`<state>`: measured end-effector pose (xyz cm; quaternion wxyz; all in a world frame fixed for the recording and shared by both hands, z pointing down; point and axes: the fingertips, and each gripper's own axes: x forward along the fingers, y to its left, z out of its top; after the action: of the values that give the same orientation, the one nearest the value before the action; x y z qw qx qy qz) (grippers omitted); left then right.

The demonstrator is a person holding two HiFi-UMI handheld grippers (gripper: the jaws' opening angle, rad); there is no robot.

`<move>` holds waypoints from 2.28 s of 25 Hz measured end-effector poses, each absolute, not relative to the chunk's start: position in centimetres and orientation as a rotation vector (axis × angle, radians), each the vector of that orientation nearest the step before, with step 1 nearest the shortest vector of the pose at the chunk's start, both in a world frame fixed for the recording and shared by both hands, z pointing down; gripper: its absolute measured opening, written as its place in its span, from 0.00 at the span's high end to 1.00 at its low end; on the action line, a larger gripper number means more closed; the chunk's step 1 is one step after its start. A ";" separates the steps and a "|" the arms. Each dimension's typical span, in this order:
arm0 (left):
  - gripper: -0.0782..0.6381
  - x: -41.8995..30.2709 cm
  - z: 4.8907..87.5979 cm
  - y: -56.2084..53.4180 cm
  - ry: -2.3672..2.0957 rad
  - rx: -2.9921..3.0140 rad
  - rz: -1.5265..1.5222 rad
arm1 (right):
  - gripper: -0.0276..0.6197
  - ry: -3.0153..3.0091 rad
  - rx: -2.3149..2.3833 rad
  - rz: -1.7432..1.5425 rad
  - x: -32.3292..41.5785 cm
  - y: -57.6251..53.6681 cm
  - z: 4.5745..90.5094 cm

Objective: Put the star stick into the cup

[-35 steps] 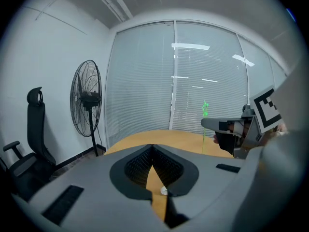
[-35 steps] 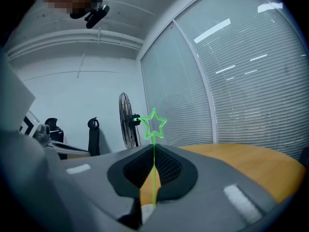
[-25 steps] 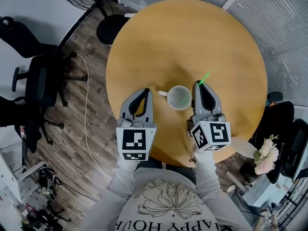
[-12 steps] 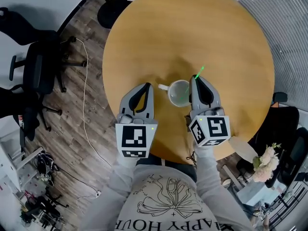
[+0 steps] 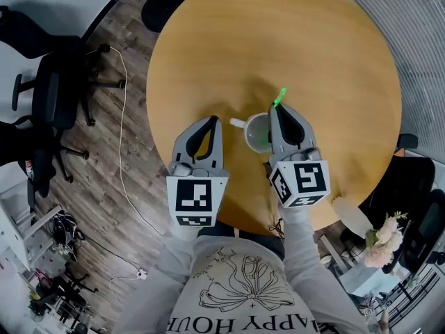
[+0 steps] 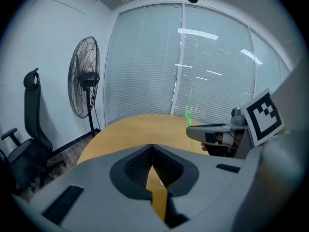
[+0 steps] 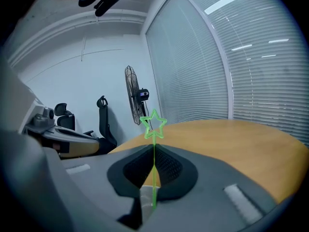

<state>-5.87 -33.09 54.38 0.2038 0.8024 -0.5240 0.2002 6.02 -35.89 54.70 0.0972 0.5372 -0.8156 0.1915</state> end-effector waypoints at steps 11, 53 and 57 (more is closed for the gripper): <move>0.88 -6.5 55.2 -33.5 -1.480 2.209 0.560 | 0.93 -2.407 1.584 0.544 4.9 -37.3 55.9; 0.88 -5.7 42.6 -31.4 -1.602 2.354 0.358 | 0.85 -2.436 1.861 0.370 9.6 -32.4 42.0; 0.88 -5.5 40.4 -30.8 -1.612 2.389 0.325 | 0.86 -2.446 1.903 0.331 10.3 -31.2 39.5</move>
<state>-5.45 -30.77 40.37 0.1205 0.8178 -0.5517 0.1111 10.29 -31.23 39.49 0.0126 0.6106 -0.7847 0.1062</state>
